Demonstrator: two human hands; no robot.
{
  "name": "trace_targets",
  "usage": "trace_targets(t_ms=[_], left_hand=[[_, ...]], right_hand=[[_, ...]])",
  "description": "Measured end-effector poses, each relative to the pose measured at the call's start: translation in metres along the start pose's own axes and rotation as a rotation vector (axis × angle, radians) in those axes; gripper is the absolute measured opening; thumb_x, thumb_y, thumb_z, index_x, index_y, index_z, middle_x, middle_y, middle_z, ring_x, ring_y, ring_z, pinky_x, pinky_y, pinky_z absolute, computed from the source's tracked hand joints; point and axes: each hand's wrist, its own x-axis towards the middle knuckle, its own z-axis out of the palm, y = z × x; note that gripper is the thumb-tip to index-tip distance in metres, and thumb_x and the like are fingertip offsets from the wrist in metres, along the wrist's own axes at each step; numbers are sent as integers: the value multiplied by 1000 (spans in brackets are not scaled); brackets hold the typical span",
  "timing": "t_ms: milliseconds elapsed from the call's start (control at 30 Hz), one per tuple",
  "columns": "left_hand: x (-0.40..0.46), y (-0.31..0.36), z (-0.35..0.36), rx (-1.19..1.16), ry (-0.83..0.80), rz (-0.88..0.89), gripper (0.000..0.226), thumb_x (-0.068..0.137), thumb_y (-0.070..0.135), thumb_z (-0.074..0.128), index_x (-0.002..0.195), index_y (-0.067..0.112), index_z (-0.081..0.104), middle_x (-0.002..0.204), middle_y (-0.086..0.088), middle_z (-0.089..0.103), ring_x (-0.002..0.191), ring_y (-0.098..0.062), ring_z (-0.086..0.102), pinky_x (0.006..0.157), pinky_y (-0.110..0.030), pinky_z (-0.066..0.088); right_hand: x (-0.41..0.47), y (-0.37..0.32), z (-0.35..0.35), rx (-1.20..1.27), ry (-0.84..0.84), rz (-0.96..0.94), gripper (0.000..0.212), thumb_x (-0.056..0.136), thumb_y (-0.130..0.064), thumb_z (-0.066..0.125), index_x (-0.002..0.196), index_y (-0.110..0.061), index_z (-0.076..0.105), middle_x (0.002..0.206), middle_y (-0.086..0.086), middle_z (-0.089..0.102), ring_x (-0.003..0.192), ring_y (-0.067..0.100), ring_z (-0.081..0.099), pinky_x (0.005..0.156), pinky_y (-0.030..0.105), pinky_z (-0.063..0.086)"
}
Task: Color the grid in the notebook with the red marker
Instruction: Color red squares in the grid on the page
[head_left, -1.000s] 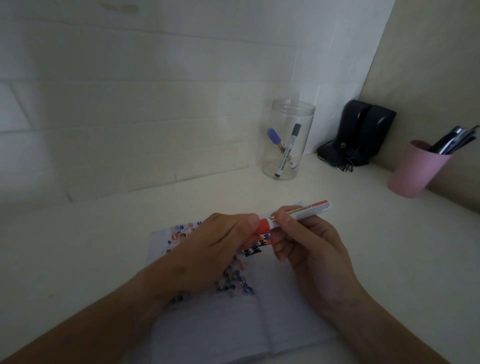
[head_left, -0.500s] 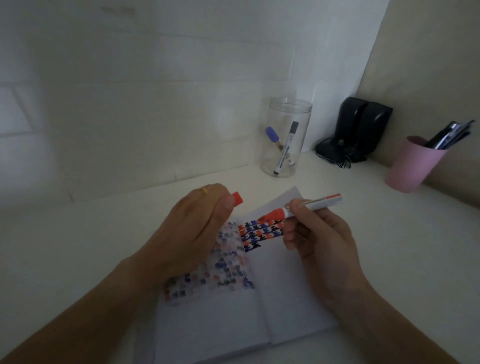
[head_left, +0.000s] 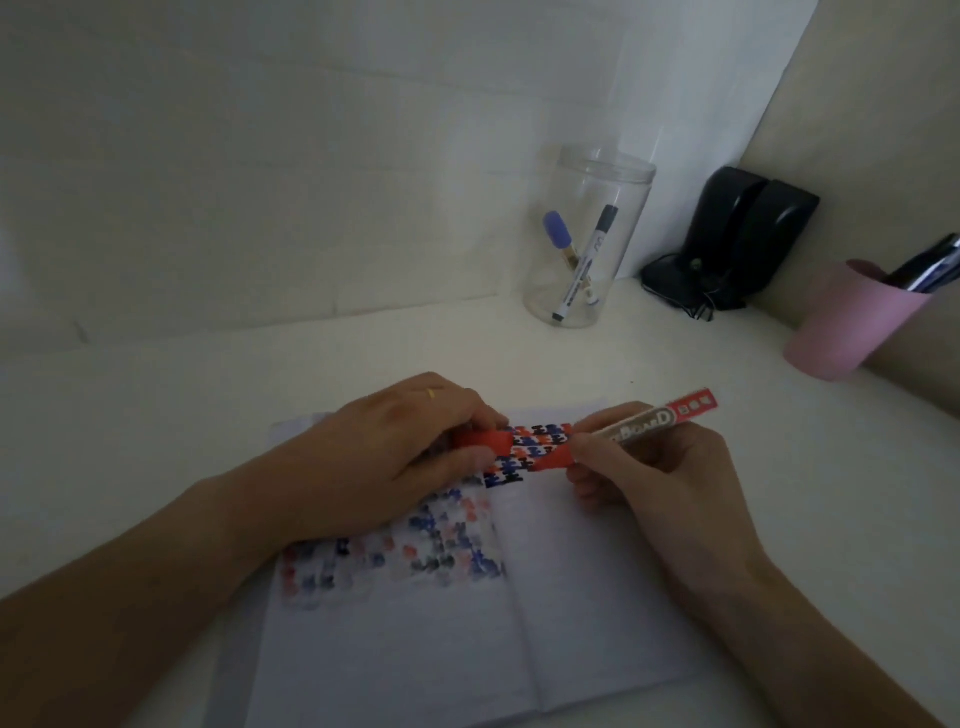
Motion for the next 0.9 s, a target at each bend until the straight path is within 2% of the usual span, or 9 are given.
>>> trace_targets(t_ms=[167,433,600,767,900], left_hand=[[2,-6,2,7,41,62,31,99,51,53,121,33,65,127,17,67,116,-3,59,95,-32,51],[2,-4,1,5,34,63,33,99,51,52,121,32,66,125,16,69,115,-4,60,95,-34,52],[2,-4,1,5,27,64,33,100,51,52,122,31,66,126,17,68,116,-4,59,95,-33,51],[2,-3,0,7,24,60,34,99,53,50,121,32,66,126,18,68,116,-3,58,96,-32,51],[3,-3,1,8,24,59,33,99,51,52,121,31,67,127,18,68,117,-3,58,97,-32,51]], right_hand=[[2,7,0,-89,-4,-30,4,80,-4,73,78,-5,77,64,17,74,56,26,68,63,38,60],[2,8,0,-113,8,-13,5,81,-5,76,77,-7,78,62,13,75,55,22,69,61,34,59],[2,9,1,-216,38,-31,5,79,-11,76,75,-10,78,61,9,76,55,21,71,64,39,62],[1,5,0,-162,49,-15,4,78,-6,74,75,-6,77,64,14,76,57,27,71,63,39,63],[1,8,1,-213,30,-19,5,74,-13,74,74,-10,79,63,10,76,58,26,73,65,44,64]])
